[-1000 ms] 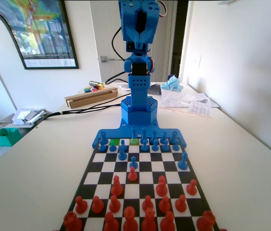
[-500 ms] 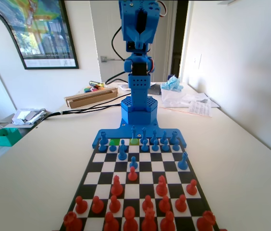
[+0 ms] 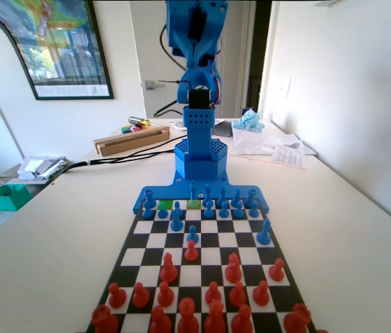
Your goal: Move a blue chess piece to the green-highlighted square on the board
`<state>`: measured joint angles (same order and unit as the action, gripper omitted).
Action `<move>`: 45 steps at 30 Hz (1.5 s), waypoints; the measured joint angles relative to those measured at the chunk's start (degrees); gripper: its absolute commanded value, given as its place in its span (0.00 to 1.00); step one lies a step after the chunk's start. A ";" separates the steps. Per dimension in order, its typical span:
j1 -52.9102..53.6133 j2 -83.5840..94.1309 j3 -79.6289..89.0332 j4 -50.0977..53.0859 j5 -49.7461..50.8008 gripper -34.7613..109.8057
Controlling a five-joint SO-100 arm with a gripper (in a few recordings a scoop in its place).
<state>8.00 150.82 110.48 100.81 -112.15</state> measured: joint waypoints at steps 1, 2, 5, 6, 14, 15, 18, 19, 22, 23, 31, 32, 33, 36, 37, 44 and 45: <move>0.70 -2.02 -0.79 0.70 -2.29 0.25; 1.41 -3.87 -1.23 1.14 -4.57 0.25; 4.13 -7.91 -1.49 0.26 -12.92 0.25; 5.19 -8.70 -1.49 -0.53 -15.56 0.25; 13.18 -15.64 6.06 -9.32 -29.97 0.25; 13.71 -16.70 7.12 -10.63 -31.46 0.25; 16.08 -20.13 11.16 -15.12 -35.33 0.25; 17.05 -21.62 12.74 -17.14 -36.56 0.25; 20.04 -27.33 15.03 -20.83 -39.81 0.25; 20.83 -29.18 15.12 -22.41 -40.78 0.25; 26.63 -45.53 17.67 -35.77 -44.74 0.28; 26.72 -46.76 18.46 -38.06 -44.38 0.28; 26.46 -47.72 19.60 -40.34 -44.12 0.29; 27.42 -49.22 22.59 -44.82 -44.47 0.31; 27.77 -49.31 23.38 -46.14 -44.65 0.31; 27.51 -49.39 24.96 -49.75 -44.03 0.33; 27.33 -49.39 24.96 -49.57 -44.03 0.33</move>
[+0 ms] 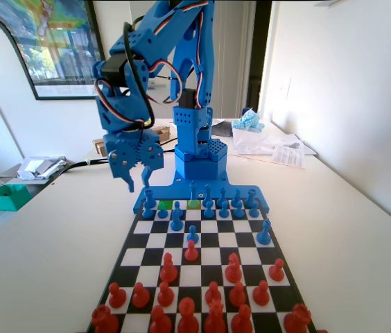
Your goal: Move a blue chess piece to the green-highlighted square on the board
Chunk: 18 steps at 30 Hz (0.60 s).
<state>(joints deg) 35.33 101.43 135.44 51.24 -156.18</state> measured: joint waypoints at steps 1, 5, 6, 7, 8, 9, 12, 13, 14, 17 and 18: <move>-0.09 0.00 0.00 0.26 0.00 0.33; -0.09 0.00 1.41 -1.41 0.00 0.33; -0.09 0.00 2.20 -1.93 0.00 0.33; -0.09 0.00 2.81 -2.29 0.00 0.33; -0.09 0.00 3.52 -3.08 0.00 0.33; -0.09 0.00 4.31 -4.31 0.00 0.33; -1.23 0.00 5.80 -4.57 0.79 0.33; -1.76 0.00 6.06 -4.75 1.23 0.33; -2.29 0.00 6.42 -5.45 1.58 0.33; -2.37 0.00 7.47 -5.89 2.02 0.33; -2.29 0.00 7.73 -6.50 2.02 0.33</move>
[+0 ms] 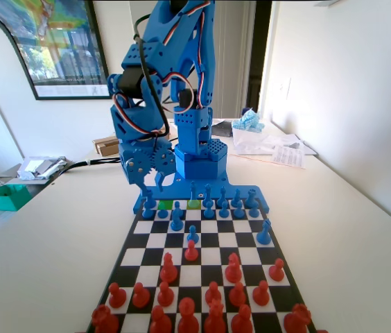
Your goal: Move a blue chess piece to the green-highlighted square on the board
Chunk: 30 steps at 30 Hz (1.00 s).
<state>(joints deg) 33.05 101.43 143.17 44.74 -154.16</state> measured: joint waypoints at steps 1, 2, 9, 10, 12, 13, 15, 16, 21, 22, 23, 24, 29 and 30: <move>0.00 0.00 0.53 -0.44 0.00 0.33; -0.09 0.00 0.97 -0.70 0.00 0.33; 1.67 0.00 3.60 -4.13 -2.11 0.34; 1.67 0.00 3.96 -4.83 -2.29 0.34; 2.11 0.00 4.04 -4.92 -2.90 0.34; 2.29 0.00 4.39 -5.71 -3.16 0.34; 2.64 0.00 4.92 -5.54 -3.34 0.34; 2.55 0.00 5.01 -5.89 -3.52 0.34; 3.08 0.00 5.01 -6.42 -4.22 0.33; 3.34 -0.18 5.01 -6.86 -4.39 0.33; 3.43 -0.62 5.01 -7.65 -4.48 0.33; 3.52 -1.14 5.27 -8.17 -4.48 0.33; 4.31 -2.55 6.86 -10.99 -5.36 0.33; 4.48 -2.72 7.03 -10.63 -5.36 0.32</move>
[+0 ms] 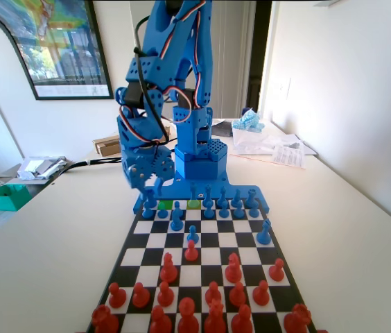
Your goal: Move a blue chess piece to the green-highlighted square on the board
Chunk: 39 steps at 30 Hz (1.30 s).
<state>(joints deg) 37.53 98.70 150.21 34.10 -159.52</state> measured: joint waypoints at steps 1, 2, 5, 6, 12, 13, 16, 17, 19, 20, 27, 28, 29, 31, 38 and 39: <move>0.09 0.00 0.09 -0.35 -0.26 0.31; 0.09 0.00 0.09 -1.49 -0.62 0.30; 0.00 0.00 0.97 -1.05 -1.49 0.27; 0.00 0.00 1.05 -1.14 -2.20 0.26; 0.00 0.00 1.14 -1.76 -3.96 0.25; 0.00 0.00 1.14 -1.76 -4.13 0.25; 0.00 0.00 1.14 -0.53 -4.13 0.25; 0.00 0.00 1.14 0.44 -3.96 0.25; -0.09 0.00 0.53 2.20 -3.16 0.25; -0.18 0.00 -0.09 3.43 -2.55 0.25; -6.50 1.67 -3.69 12.48 7.65 0.25; -7.21 2.02 -3.78 13.18 9.32 0.25; -8.26 2.29 -3.78 13.62 10.90 0.25; -10.63 2.46 -3.78 13.80 14.33 0.25; -16.79 3.52 -2.11 10.63 24.08 0.25; -17.40 3.52 -1.58 9.49 25.22 0.25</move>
<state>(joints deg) 20.13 102.22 148.62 43.59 -134.30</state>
